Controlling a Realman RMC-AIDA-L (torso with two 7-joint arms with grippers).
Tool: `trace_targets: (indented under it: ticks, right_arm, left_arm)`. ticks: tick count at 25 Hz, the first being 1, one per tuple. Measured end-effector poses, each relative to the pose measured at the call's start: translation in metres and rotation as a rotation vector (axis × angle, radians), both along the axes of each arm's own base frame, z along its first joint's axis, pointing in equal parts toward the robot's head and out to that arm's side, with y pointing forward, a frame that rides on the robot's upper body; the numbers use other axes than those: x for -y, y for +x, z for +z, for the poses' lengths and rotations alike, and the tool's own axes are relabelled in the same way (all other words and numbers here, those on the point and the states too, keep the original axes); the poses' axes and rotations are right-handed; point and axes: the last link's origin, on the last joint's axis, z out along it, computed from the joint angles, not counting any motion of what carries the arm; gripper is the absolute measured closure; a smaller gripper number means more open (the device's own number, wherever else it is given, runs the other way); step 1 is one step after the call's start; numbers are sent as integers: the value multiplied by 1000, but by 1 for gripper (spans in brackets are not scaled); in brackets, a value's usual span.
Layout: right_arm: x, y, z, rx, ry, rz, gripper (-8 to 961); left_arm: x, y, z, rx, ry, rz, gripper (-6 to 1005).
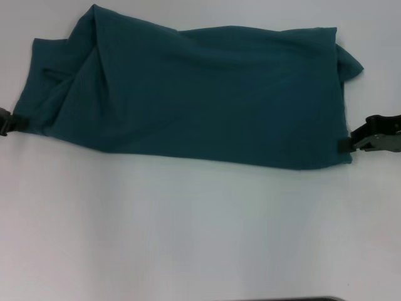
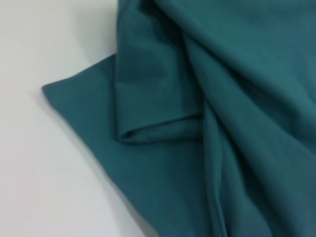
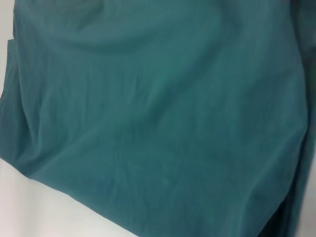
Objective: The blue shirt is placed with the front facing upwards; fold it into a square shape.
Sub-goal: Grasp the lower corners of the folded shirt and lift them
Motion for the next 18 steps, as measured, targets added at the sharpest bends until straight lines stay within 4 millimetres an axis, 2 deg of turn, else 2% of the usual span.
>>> trace_targets:
  ticks: [5,18]
  right_arm:
    - [3,8,8,8,15,-21,945]
    - [7,11,9,8,12,-33,945]
  left_arm:
    - [2,-5,6,20,34,22,983]
    - [9,-14,11,78,91,78,983]
